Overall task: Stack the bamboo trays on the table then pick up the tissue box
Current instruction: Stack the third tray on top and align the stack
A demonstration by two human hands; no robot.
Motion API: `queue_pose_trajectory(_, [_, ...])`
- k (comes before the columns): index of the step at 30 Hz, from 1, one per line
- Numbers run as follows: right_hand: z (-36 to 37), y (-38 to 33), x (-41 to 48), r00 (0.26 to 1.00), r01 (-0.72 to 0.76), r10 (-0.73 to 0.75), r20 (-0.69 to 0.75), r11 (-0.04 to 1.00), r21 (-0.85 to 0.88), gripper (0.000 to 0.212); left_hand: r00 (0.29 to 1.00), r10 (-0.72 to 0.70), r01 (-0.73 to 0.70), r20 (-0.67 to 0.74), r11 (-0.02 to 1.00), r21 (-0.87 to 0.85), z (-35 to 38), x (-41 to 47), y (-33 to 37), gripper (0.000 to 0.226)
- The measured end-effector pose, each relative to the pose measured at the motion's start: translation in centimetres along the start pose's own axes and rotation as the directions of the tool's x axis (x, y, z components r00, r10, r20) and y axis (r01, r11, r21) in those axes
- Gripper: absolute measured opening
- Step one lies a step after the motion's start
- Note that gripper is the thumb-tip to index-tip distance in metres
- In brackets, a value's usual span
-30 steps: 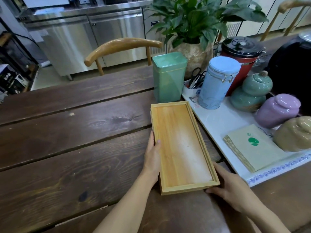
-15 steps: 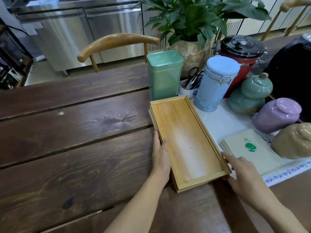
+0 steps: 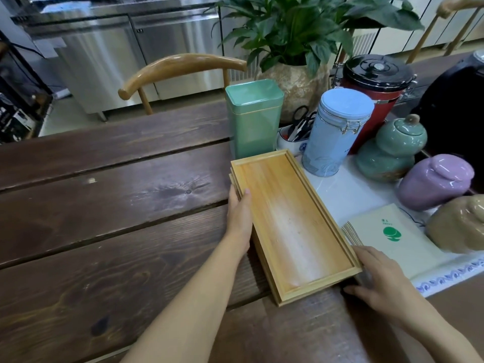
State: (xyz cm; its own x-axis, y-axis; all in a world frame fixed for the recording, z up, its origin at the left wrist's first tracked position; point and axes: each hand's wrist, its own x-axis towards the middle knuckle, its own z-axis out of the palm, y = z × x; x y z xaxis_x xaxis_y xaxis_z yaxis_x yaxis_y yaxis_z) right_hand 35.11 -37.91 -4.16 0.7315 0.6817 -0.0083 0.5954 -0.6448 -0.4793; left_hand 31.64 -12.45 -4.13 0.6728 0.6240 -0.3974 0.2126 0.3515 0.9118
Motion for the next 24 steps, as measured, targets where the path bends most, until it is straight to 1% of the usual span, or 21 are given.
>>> queue_pose_trajectory(3, [0.1,0.2,0.0,1.000,-0.006,0.005,0.019,0.998,0.059,0.080,1.000,-0.002,0.002,-0.009,1.000,0.000,0.6,0.8,0.2,0.052])
queue_pose_trajectory(5, [-0.7,0.5,0.1,0.993,-0.049,0.026,0.113,0.977,0.205,0.085,1.000,-0.008,0.008,-0.017,1.000,0.003,0.8,0.8,-0.2,0.057])
queue_pose_trajectory(7, [-2.0,0.6,0.8,0.965,-0.160,0.051,0.259,0.893,0.422,0.081,1.000,0.004,-0.004,-0.020,1.000,-0.004,0.8,0.9,-0.5,0.059])
queue_pose_trajectory(8, [-2.6,0.6,1.7,0.954,-0.204,0.050,0.294,0.829,0.521,0.074,1.000,0.010,-0.010,-0.022,1.000,-0.002,0.8,0.9,-0.6,0.059])
queue_pose_trajectory(10, [-2.9,0.8,4.2,0.955,-0.247,0.060,0.291,0.705,0.665,0.057,1.000,0.018,-0.018,-0.026,1.000,-0.007,0.8,0.9,-0.7,0.060])
queue_pose_trajectory(13, [-2.3,-0.4,9.0,0.951,-0.290,0.102,0.293,0.631,0.720,0.055,1.000,0.015,-0.016,-0.020,0.998,-0.053,0.8,1.0,-0.9,0.060])
queue_pose_trajectory(15, [-1.8,-1.5,11.6,0.941,-0.325,0.114,0.318,0.554,0.766,0.046,1.000,0.019,-0.020,-0.014,0.997,-0.071,0.8,1.0,-0.9,0.059])
queue_pose_trajectory(16, [-1.6,-2.0,12.7,0.942,-0.323,0.106,0.317,0.533,0.782,0.042,1.000,0.022,-0.024,-0.015,0.996,-0.082,0.7,1.0,-0.9,0.058])
queue_pose_trajectory(17, [-1.3,-2.3,13.5,0.945,-0.314,0.096,0.312,0.528,0.789,0.045,1.000,0.024,-0.025,-0.017,0.996,-0.090,0.7,1.0,-0.8,0.058])
queue_pose_trajectory(20, [-0.7,-2.4,14.9,0.944,-0.311,0.073,0.320,0.514,0.800,0.082,1.000,0.015,-0.016,-0.016,0.995,-0.094,0.5,1.2,-0.9,0.059])
queue_pose_trajectory(21, [-0.6,-2.4,15.1,0.942,-0.314,0.066,0.328,0.514,0.798,0.089,1.000,0.016,-0.018,-0.017,0.995,-0.097,0.5,1.2,-1.0,0.059])
queue_pose_trajectory(22, [-0.6,-2.5,15.2,0.942,-0.315,0.065,0.330,0.519,0.795,0.091,1.000,0.018,-0.020,-0.018,0.995,-0.100,0.5,1.2,-1.0,0.059])
queue_pose_trajectory(24, [-0.5,-2.5,15.3,0.944,-0.312,0.070,0.324,0.518,0.797,0.085,1.000,0.017,-0.018,-0.016,0.995,-0.100,0.6,1.1,-0.9,0.060])
